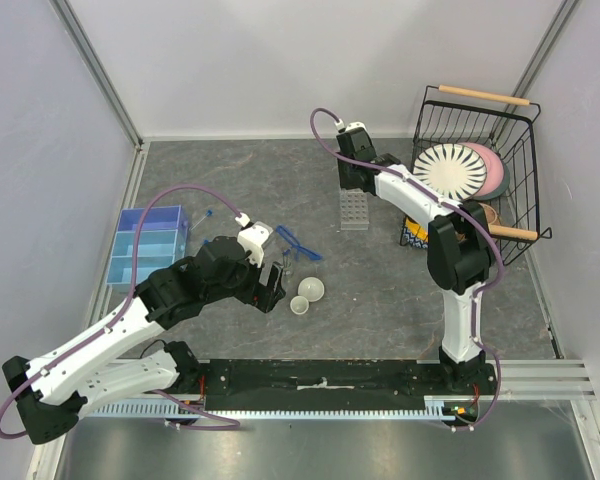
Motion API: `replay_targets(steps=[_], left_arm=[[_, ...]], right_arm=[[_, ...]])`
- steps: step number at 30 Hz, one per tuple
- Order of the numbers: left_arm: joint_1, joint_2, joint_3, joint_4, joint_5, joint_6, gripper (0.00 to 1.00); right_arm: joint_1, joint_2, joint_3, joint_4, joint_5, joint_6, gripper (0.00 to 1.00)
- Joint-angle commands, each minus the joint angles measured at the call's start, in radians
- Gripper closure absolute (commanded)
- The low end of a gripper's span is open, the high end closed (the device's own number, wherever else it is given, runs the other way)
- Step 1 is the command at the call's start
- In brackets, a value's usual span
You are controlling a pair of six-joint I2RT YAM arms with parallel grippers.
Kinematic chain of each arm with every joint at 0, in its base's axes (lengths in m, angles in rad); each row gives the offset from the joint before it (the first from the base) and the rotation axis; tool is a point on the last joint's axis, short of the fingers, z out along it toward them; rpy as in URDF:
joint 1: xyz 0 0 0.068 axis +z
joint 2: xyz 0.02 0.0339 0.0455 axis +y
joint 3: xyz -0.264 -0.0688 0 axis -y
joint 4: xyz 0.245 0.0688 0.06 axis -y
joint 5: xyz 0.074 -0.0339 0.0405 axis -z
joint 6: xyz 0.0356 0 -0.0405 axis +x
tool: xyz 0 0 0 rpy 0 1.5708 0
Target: Organize the chemistry lab equipment
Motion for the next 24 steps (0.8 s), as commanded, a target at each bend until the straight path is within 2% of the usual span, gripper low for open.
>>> replay_targets(steps=[1,24], left_arm=[[0.005,0.000,-0.003,0.030,-0.016,0.035,0.06],[0.011,0.003,-0.003,0.033,-0.008,0.040,0.06]], right_arm=[[0.003,0.009,0.020,0.029,-0.003,-0.006,1.00],[0.023,0.062,0.017,0.055,0.000,-0.014,1.00]])
